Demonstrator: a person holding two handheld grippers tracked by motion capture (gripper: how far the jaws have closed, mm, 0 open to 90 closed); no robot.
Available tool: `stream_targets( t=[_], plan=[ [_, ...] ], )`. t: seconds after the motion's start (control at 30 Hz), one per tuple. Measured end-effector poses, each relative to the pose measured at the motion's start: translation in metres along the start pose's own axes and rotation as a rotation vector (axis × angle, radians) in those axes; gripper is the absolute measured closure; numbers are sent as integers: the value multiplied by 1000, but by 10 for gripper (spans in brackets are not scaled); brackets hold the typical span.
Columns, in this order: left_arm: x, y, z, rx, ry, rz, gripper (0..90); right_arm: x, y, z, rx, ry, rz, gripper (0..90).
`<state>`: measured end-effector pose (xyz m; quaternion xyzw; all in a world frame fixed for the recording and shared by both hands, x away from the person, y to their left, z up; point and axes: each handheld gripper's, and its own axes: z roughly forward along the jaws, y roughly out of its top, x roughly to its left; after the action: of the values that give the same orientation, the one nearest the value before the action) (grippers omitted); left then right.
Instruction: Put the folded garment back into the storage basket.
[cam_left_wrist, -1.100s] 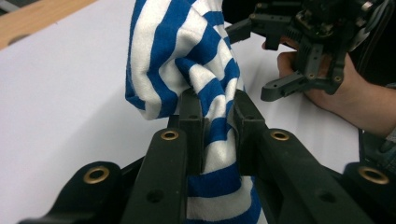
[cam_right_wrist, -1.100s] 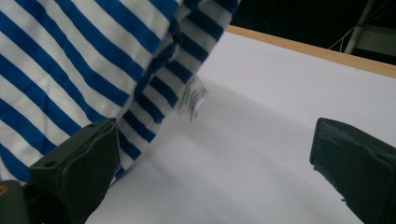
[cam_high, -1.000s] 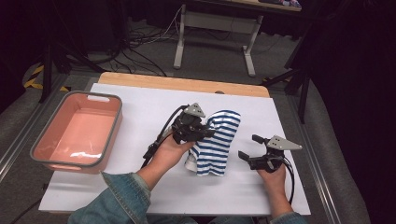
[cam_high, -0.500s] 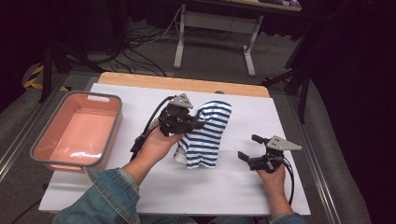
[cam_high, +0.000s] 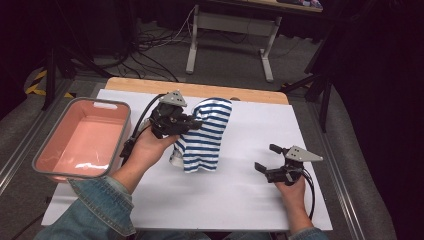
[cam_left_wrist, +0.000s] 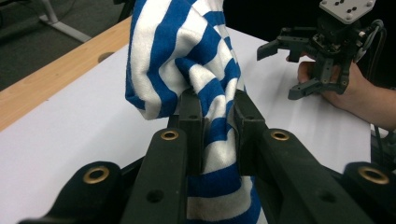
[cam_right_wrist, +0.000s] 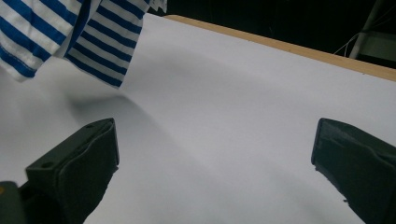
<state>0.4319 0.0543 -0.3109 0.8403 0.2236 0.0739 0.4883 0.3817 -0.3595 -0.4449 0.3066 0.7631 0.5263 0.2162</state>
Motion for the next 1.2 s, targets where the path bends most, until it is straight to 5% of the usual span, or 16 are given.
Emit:
stream_targets(
  t=[1.2],
  plan=[
    [47, -28, -115, -45, 146, -46, 777, -2, -3, 1, 5, 23, 23, 10]
  ],
)
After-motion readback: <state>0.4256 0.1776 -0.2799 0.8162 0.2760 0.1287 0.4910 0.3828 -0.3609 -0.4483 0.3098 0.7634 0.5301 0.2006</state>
